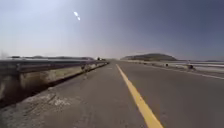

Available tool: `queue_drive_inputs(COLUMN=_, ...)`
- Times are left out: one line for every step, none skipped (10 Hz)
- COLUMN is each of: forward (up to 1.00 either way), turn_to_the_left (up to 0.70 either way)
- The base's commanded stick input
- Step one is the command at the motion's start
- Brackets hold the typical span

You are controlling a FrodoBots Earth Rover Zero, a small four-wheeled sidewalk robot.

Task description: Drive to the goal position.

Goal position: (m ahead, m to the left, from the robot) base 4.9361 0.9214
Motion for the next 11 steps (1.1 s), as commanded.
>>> queue_drive_inputs(forward=0.50, turn_to_the_left=0.00)
queue_drive_inputs(forward=0.50, turn_to_the_left=0.00)
queue_drive_inputs(forward=0.50, turn_to_the_left=0.00)
queue_drive_inputs(forward=0.50, turn_to_the_left=0.00)
queue_drive_inputs(forward=0.50, turn_to_the_left=0.00)
queue_drive_inputs(forward=0.50, turn_to_the_left=0.00)
queue_drive_inputs(forward=0.50, turn_to_the_left=0.00)
queue_drive_inputs(forward=0.50, turn_to_the_left=0.00)
queue_drive_inputs(forward=0.50, turn_to_the_left=0.00)
queue_drive_inputs(forward=0.50, turn_to_the_left=0.00)
queue_drive_inputs(forward=0.50, turn_to_the_left=0.00)
